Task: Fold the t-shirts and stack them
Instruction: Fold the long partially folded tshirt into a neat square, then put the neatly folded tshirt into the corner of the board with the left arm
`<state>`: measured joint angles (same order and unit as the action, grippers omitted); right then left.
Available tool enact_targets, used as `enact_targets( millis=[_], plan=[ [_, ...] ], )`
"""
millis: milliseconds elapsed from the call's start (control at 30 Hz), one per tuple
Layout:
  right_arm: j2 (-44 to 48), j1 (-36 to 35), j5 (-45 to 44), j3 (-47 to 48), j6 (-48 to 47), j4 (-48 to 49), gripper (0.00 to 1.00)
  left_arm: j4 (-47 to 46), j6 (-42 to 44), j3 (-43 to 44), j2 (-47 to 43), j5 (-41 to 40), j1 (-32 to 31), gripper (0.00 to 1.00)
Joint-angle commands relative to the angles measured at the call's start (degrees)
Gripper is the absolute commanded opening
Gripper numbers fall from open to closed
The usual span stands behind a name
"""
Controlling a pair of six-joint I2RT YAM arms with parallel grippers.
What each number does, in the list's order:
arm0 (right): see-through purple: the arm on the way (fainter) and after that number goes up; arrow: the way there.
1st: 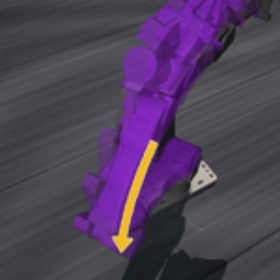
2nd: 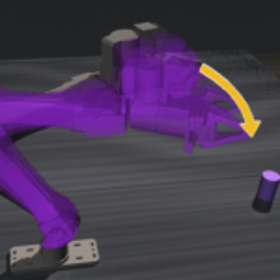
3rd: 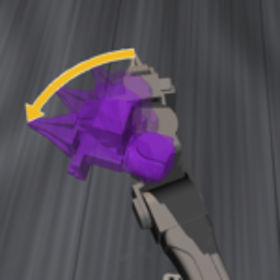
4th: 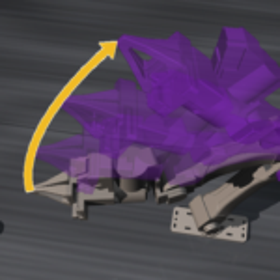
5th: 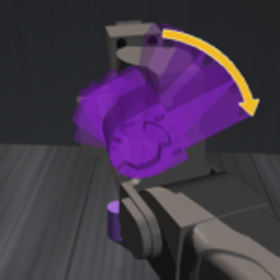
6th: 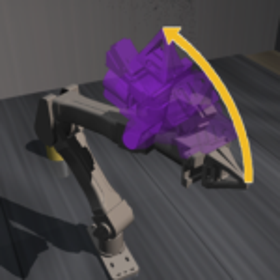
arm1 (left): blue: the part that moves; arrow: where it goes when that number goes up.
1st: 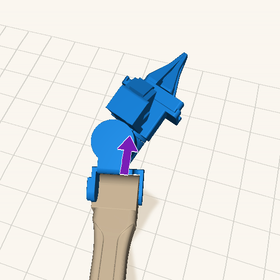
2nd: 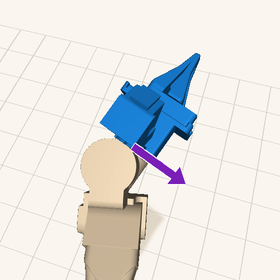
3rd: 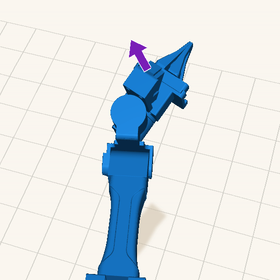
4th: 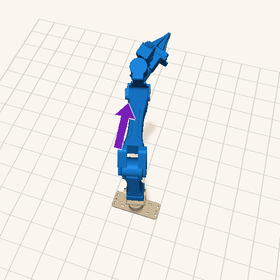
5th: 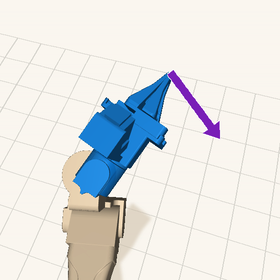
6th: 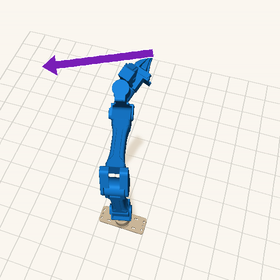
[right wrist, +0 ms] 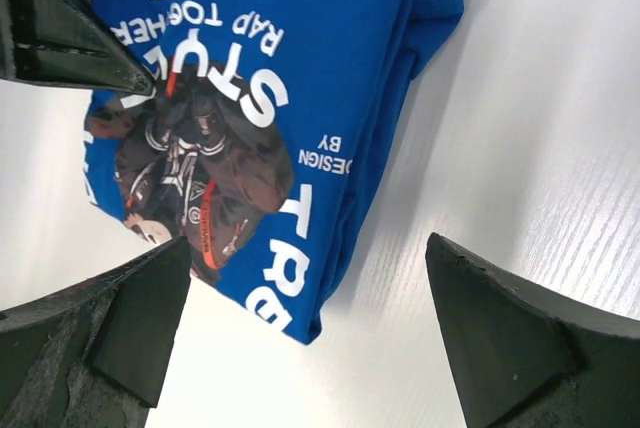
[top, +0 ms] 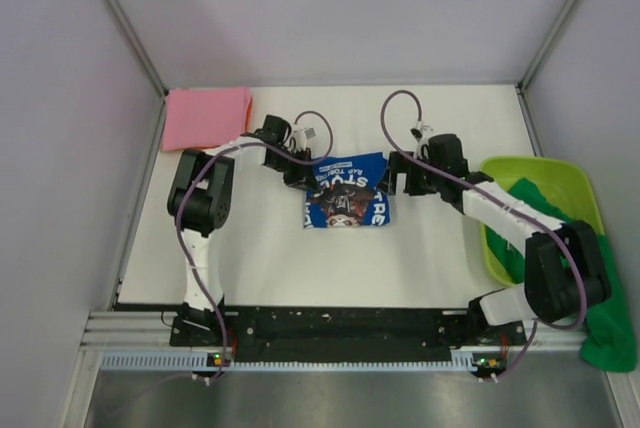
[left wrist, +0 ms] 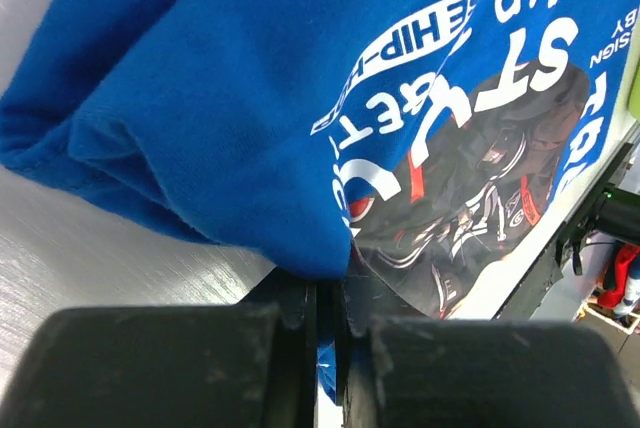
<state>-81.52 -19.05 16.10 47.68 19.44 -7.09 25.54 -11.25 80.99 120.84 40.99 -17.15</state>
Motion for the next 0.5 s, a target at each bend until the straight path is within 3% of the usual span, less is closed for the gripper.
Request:
enact_targets(
  millis=[0,200,467],
  plan=[
    [5.74,0.68,-0.01,0.31,-2.04,0.94,0.99,-0.23,0.43,1.89,-1.21,3.04,0.88,0.0],
    [8.92,1.03,-1.68,-0.57,-4.06,-1.16,0.99,4.76,6.57,5.66,-6.22,-4.6,5.36,0.0],
    [10.15,1.03,-3.88,-1.01,-5.99,-4.24,0.99,20.42,19.49,27.88,0.26,-16.02,11.87,0.0]
  ],
)
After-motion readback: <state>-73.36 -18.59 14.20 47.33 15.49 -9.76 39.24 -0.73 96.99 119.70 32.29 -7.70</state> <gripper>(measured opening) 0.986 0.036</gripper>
